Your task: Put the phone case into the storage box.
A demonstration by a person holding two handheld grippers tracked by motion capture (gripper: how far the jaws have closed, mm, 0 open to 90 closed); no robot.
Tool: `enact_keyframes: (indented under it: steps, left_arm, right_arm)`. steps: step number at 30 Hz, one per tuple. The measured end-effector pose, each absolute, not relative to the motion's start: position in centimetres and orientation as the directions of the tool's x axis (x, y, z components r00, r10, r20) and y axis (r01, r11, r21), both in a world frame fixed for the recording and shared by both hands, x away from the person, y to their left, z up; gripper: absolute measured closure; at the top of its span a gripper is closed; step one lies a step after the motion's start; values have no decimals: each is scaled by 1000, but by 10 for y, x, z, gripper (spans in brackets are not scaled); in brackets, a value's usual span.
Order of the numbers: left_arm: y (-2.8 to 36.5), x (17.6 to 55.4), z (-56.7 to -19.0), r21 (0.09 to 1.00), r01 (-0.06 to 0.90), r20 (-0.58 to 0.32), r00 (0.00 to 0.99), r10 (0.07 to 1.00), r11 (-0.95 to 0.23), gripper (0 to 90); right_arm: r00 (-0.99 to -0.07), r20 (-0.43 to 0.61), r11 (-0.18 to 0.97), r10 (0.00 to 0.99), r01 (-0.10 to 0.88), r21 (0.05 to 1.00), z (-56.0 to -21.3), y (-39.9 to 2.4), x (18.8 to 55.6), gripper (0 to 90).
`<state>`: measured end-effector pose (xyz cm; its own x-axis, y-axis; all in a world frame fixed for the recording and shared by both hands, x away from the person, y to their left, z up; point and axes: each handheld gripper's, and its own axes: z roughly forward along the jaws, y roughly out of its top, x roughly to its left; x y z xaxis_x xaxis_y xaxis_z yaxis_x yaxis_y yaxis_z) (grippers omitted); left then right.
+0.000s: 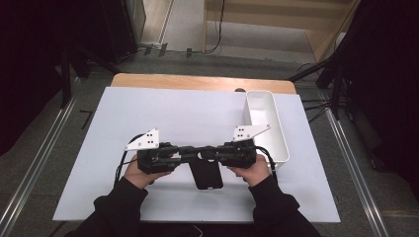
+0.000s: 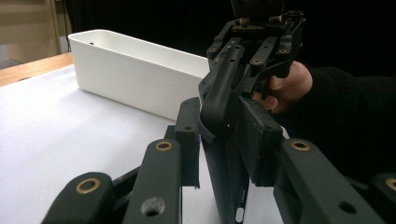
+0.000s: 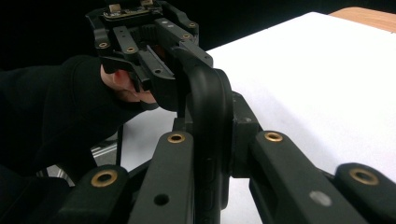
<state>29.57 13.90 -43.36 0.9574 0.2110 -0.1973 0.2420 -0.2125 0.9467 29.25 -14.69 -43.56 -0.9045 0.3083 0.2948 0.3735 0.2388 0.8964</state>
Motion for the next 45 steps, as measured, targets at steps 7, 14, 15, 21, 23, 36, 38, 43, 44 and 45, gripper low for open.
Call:
enact_keyframes:
  steps: [7,14,15,21,23,36,38,43,44,45]
  left_arm:
    - [140,297,-433,942,249,-201,955,216,-224,782]
    - [140,296,-431,945,243,-194,956,222,-220,793]
    - [140,296,-431,945,244,-196,955,222,-217,795]
    - [140,295,-427,940,261,-209,950,232,-221,801]
    - [140,295,-426,939,264,-211,949,236,-222,802]
    - [138,294,-422,928,293,-235,940,245,-231,804]
    - [138,294,-422,927,296,-238,939,249,-231,804]
    - [141,294,-420,925,304,-245,936,255,-227,803]
    - [141,293,-420,926,300,-240,936,257,-228,803]
    - [141,293,-420,928,297,-235,935,265,-227,803]
  right_arm:
    - [-905,301,243,301,378,893,-436,-146,292,799]
    - [-908,296,244,298,372,896,-436,-146,292,799]
    - [-908,296,242,297,371,896,-436,-146,292,798]
    - [-908,297,237,297,371,898,-435,-146,292,796]
    - [-908,297,233,296,370,899,-435,-146,292,795]
    - [-911,286,252,297,364,897,-433,-143,289,717]
    - [-916,267,260,299,348,901,-433,-142,288,663]
    - [-921,238,281,309,328,902,-433,-139,286,501]
    - [-922,233,285,310,324,902,-433,-139,286,454]
    - [-919,233,284,318,327,901,-433,-138,285,426]
